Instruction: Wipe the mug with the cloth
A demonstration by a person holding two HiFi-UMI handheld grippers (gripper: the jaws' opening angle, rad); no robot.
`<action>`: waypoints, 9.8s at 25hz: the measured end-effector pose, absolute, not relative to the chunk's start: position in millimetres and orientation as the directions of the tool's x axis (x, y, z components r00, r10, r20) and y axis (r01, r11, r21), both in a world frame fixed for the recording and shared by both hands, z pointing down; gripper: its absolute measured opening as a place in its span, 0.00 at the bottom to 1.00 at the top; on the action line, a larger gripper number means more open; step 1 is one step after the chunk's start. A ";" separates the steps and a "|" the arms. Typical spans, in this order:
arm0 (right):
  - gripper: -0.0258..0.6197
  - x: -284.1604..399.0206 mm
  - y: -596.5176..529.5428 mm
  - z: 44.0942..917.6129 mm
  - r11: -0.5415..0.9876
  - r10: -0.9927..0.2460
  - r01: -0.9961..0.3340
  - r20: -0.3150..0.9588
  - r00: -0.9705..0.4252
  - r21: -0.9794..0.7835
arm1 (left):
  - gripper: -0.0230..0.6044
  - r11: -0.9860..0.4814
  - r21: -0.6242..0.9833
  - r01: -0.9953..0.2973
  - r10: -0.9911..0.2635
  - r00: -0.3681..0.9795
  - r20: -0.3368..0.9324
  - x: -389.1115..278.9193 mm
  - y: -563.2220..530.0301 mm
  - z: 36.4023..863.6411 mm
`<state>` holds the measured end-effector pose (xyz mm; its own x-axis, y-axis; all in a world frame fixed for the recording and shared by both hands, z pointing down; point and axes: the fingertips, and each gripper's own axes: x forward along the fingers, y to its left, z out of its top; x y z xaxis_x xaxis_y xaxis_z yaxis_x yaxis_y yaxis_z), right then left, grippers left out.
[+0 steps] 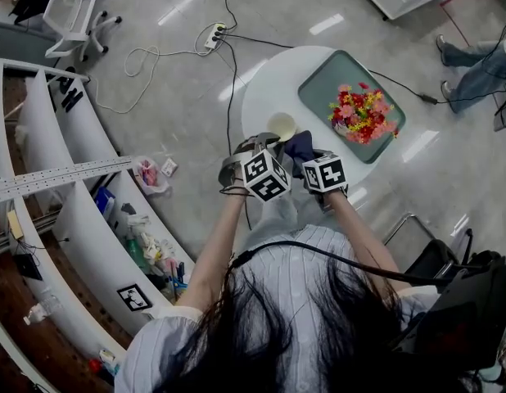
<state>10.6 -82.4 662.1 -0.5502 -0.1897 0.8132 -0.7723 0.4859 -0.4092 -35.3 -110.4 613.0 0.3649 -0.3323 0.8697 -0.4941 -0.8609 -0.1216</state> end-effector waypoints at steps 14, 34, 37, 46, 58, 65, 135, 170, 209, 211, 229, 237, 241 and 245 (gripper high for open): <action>0.23 25.3 -96.6 667.3 0.465 -0.186 -0.772 0.805 -0.564 -0.433 | 0.09 -0.855 -0.048 -0.517 -0.244 0.318 0.916 -14.6 -115.3 640.6; 0.23 26.8 -105.0 656.9 0.475 -0.193 -0.762 0.793 -0.577 -0.439 | 0.09 -0.940 -0.042 -0.340 -0.146 0.285 0.947 -17.3 -110.0 649.7; 0.23 28.6 -105.2 657.3 0.482 -0.193 -0.760 0.794 -0.577 -0.436 | 0.09 -0.971 -0.059 -0.231 -0.121 0.266 0.956 -18.5 -106.1 651.3; 0.23 29.6 -97.1 657.0 0.488 -0.195 -0.758 0.793 -0.578 -0.433 | 0.09 -0.974 -0.150 0.171 -0.121 0.167 0.978 -30.8 -101.6 652.0; 0.23 27.8 -86.4 654.7 0.489 -0.188 -0.758 0.796 -0.575 -0.432 | 0.09 -0.717 -0.280 0.638 -0.295 0.087 0.952 -36.9 -115.1 649.6; 0.23 27.0 -84.9 650.6 0.486 -0.197 -0.762 0.796 -0.573 -0.428 | 0.27 -0.905 -0.278 0.323 -0.251 0.125 0.960 -36.7 -108.9 641.7; 0.23 36.7 -83.6 649.0 0.409 -0.261 -0.816 0.804 -0.534 -0.409 | 0.09 -0.750 -0.242 0.616 -0.152 0.196 0.969 -28.4 -92.1 642.4; 0.23 45.2 -89.4 650.8 0.345 -0.290 -0.824 0.785 -0.548 -0.449 | 0.09 -0.952 -0.209 -0.222 -0.266 0.266 0.927 4.0 -98.7 647.8; 0.23 41.4 -109.2 641.7 0.903 -0.176 -0.429 0.912 -0.371 0.000 | 0.09 -0.869 -0.222 0.442 -0.097 0.288 0.953 -23.4 -60.5 648.2; 0.23 39.5 -113.8 641.4 0.923 -0.183 -0.383 0.917 -0.354 0.037 | 0.09 -0.866 -0.221 0.449 -0.094 0.287 0.953 -23.7 -59.7 648.4; 0.23 24.4 -136.5 639.4 0.969 -0.192 -0.211 0.930 -0.315 0.129 | 0.09 -0.677 -0.214 0.704 -0.069 0.229 0.971 -32.2 -50.2 649.5; 0.23 20.7 -141.5 638.0 0.967 -0.201 -0.212 0.932 -0.301 0.140 | 0.09 -0.558 -0.230 0.797 -0.108 0.205 0.973 -36.1 -51.0 649.0; 0.23 22.8 -143.7 639.7 0.959 -0.203 -0.254 0.933 -0.298 0.128 | 0.09 -0.528 -0.263 0.807 -0.150 0.216 0.965 -35.7 -55.7 648.6; 0.23 25.4 -143.1 638.1 0.949 -0.211 -0.293 0.928 -0.308 0.118 | 0.09 -0.592 -0.290 0.752 -0.172 0.233 0.957 -34.7 -57.6 647.1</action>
<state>25.4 -143.1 638.1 -0.3076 -0.2107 0.9279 -0.2930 0.9488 0.1183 -34.7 -57.6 647.1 0.2332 -0.1720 0.9571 0.7520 -0.5921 -0.2896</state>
